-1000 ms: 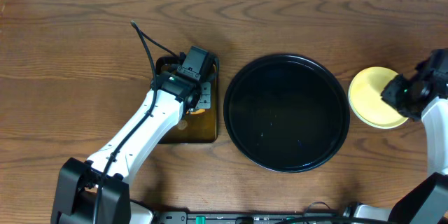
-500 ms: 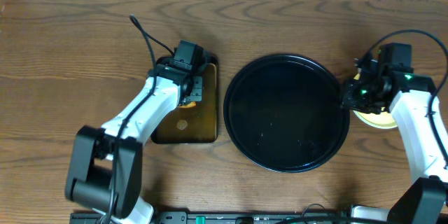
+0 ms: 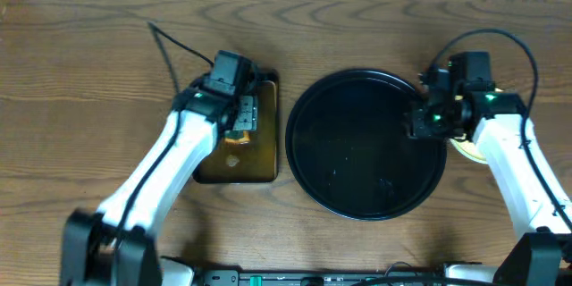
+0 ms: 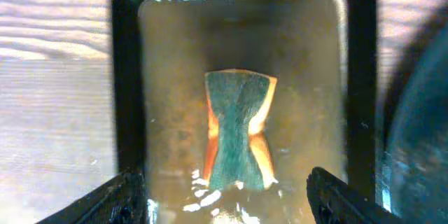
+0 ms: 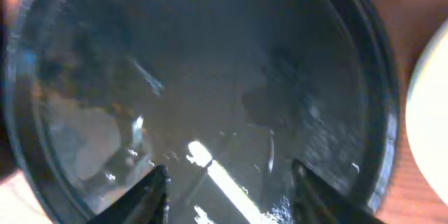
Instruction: Clean dirty plates on tray and stack at the side
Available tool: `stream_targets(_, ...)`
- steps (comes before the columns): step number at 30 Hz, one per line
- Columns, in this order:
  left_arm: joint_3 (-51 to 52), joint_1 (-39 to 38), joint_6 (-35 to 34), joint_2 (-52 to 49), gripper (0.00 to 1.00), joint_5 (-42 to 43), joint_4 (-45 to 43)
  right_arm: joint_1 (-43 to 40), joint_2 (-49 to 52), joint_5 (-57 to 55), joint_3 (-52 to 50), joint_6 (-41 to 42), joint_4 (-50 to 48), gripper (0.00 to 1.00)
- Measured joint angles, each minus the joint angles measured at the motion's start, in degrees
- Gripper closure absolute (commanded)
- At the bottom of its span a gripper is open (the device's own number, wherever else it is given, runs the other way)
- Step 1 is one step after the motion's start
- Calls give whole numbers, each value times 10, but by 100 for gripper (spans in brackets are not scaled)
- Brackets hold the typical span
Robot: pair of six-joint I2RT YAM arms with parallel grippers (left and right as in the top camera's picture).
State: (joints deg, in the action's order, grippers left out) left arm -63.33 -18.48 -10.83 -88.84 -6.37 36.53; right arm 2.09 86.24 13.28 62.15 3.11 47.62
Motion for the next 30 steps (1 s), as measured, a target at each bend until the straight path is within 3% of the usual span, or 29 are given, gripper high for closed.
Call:
stream_targets(3,-2,0,0,54,24,0,52,30,0,-7,0,-11,-14,33)
stream_targets(4,-2,0,-2,67,24,0,76,39,0,-14,2,-13,-5,24)
stream_targets(5,-2,0,-7,79,24,0,101,48,0,-18,3,-14,14,3)
stream_targets(6,-2,0,-12,88,24,0,119,53,0,-21,5,-19,24,1)
stream_targets(10,-2,6,-55,123,24,0,226,60,-4,-33,8,-18,53,1)
stream_targets(13,-1,8,-72,156,24,5,241,60,-30,-40,8,-10,71,1)
stream_targets(30,171,8,-102,586,23,28,156,94,-426,-107,-133,19,13,1)
